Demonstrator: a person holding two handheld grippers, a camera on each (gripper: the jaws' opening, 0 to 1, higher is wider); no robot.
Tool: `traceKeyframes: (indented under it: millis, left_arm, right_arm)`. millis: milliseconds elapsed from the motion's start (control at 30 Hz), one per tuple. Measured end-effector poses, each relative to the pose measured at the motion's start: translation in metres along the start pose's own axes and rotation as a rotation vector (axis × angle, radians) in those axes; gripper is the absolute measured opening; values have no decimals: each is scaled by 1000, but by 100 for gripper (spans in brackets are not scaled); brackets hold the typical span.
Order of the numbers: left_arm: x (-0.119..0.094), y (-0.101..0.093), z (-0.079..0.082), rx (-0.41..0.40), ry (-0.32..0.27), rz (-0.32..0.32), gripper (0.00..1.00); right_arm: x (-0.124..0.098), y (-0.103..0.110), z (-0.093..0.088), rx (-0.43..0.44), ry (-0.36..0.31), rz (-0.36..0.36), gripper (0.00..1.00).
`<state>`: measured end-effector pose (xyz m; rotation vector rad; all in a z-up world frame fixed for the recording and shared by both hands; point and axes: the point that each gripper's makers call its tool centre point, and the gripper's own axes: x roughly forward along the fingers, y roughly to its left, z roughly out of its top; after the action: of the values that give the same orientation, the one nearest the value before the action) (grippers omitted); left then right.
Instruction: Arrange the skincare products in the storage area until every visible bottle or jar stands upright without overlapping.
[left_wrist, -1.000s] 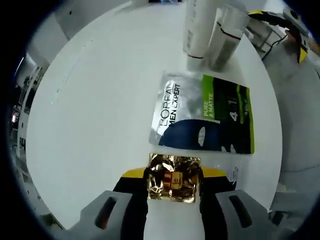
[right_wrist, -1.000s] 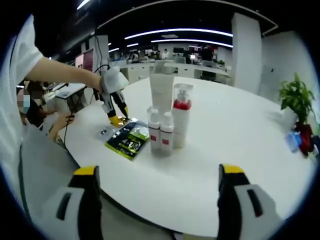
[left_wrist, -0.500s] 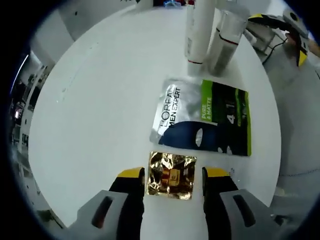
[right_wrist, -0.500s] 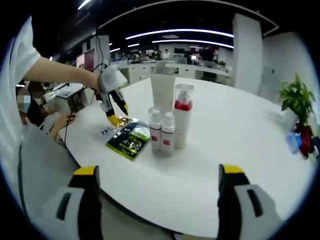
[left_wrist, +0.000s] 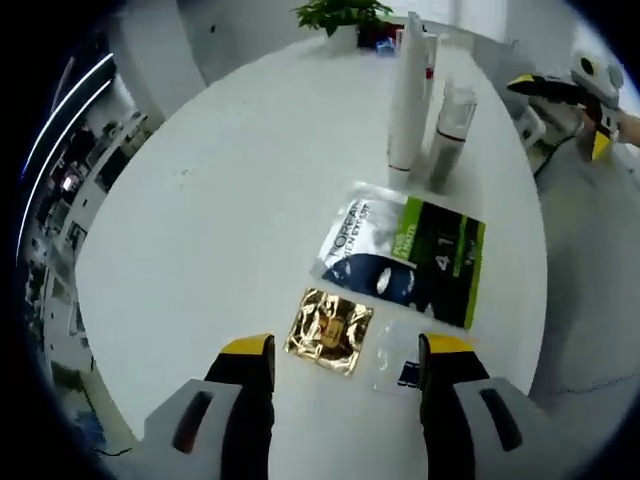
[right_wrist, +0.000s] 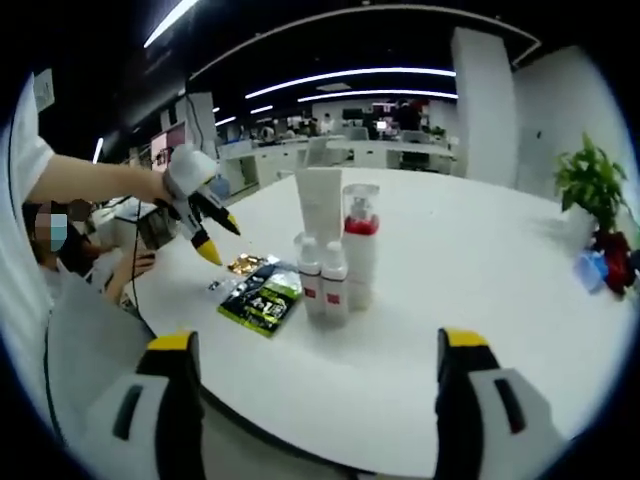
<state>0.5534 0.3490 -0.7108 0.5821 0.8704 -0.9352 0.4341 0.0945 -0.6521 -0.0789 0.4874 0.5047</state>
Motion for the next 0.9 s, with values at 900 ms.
traceKeyframes:
  millis: [900]
  left_arm:
    - [-73,-82,-21,-536,-427,238,82]
  right_arm:
    - [-5,-1,9,18,-61,-2,99]
